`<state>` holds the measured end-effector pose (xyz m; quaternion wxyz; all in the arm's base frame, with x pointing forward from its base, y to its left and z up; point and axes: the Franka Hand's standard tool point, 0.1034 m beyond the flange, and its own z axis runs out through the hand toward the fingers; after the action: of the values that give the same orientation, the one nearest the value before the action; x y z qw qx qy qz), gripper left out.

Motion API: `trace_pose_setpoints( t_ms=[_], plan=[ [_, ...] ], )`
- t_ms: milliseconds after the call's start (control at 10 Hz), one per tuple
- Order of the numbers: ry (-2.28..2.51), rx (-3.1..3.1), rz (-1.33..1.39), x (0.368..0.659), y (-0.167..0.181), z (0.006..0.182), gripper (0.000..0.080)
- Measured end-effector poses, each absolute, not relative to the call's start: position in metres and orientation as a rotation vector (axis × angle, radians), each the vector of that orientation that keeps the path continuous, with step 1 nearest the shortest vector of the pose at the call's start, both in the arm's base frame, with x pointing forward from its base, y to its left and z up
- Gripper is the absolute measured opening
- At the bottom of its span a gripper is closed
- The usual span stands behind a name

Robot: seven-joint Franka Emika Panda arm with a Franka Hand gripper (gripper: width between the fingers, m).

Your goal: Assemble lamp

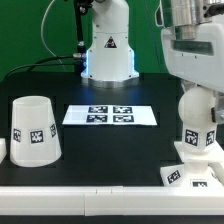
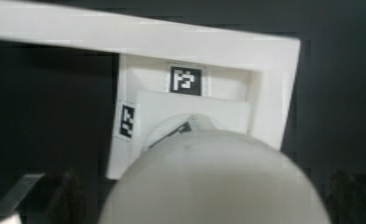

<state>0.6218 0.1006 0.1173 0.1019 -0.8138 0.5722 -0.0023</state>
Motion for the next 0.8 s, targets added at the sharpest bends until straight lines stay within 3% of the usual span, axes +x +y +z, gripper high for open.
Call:
trace_pose_setpoints(
  t_ms=[600, 800],
  plan=[
    [0.951, -2.829, -0.013, 0.6208, 0.1029, 0.115, 0.0698],
    [0.349, -3.072, -0.093, 0.6258, 0.0973, 0.1198, 0.0698]
  ],
)
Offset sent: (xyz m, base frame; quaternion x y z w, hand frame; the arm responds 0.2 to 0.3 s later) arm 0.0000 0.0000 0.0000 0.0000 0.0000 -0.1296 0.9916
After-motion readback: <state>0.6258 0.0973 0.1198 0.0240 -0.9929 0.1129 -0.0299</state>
